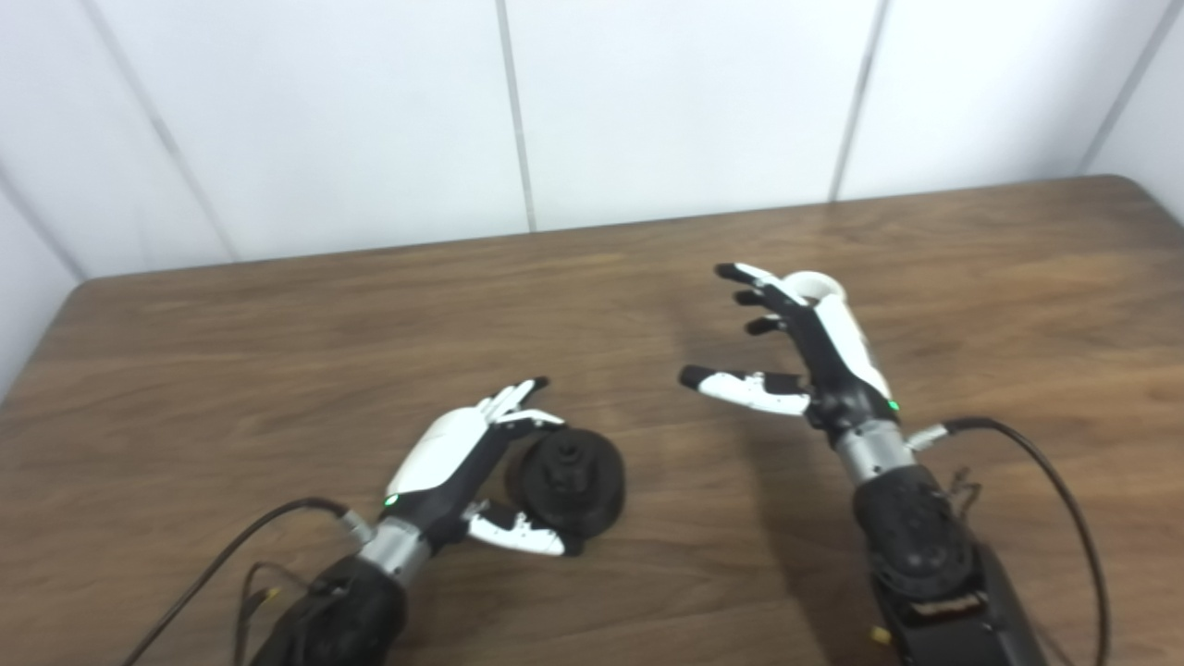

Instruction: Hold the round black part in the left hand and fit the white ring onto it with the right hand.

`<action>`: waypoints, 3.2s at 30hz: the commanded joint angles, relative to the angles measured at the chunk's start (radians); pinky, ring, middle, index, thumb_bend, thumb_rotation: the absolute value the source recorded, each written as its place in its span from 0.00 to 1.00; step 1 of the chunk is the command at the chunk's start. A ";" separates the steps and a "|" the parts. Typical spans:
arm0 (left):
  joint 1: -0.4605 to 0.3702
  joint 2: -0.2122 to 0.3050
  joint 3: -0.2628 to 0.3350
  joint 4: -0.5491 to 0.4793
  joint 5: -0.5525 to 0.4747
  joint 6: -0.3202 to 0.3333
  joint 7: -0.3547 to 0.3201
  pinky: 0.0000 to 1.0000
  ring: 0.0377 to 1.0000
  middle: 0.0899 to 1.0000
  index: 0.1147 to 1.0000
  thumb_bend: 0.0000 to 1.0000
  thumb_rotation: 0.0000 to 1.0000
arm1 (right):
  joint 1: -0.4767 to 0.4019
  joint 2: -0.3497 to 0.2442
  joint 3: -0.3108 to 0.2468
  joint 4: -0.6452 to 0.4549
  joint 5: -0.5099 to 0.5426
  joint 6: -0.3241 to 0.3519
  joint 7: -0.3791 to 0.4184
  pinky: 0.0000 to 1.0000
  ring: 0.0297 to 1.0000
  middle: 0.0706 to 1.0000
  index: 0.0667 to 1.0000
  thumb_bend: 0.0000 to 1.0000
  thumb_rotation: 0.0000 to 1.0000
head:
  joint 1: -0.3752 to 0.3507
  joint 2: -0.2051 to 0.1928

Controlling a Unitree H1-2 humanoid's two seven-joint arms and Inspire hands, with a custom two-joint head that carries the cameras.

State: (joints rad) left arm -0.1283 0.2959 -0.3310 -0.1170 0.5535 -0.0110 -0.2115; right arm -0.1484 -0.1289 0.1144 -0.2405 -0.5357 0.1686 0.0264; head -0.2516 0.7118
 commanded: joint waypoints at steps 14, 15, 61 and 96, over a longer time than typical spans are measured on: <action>-0.010 0.045 0.053 0.032 -0.048 -0.121 -0.001 0.95 1.00 1.00 0.63 0.92 0.28 | -0.062 -0.049 -0.013 -0.015 -0.149 -0.020 -0.097 0.71 0.84 0.90 0.83 0.78 0.46 | -0.131 -0.053; -0.010 0.045 0.054 0.031 -0.048 -0.116 -0.004 0.95 1.00 1.00 0.63 0.92 0.28 | -0.069 -0.062 -0.019 -0.015 -0.164 -0.016 -0.101 0.71 0.84 0.90 0.83 0.78 0.45 | -0.133 -0.053; -0.009 0.036 0.033 0.043 0.014 -0.111 -0.010 0.96 1.00 1.00 0.64 0.94 0.30 | -0.346 -0.319 0.026 0.326 -0.224 0.194 0.180 0.94 1.00 1.00 0.93 1.00 0.63 | -0.087 -0.052; 0.008 0.025 0.033 0.035 -0.007 -0.132 -0.005 0.98 1.00 1.00 0.64 0.94 0.31 | -0.363 -0.322 0.112 0.442 -0.214 0.189 0.124 0.93 0.98 0.98 0.72 0.92 0.49 | -0.060 -0.035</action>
State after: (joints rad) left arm -0.1115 0.3130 -0.2968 -0.0750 0.5432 -0.1311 -0.2179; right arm -0.4747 -0.4565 0.2380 0.2105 -0.7526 0.3999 0.2023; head -0.3114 0.6765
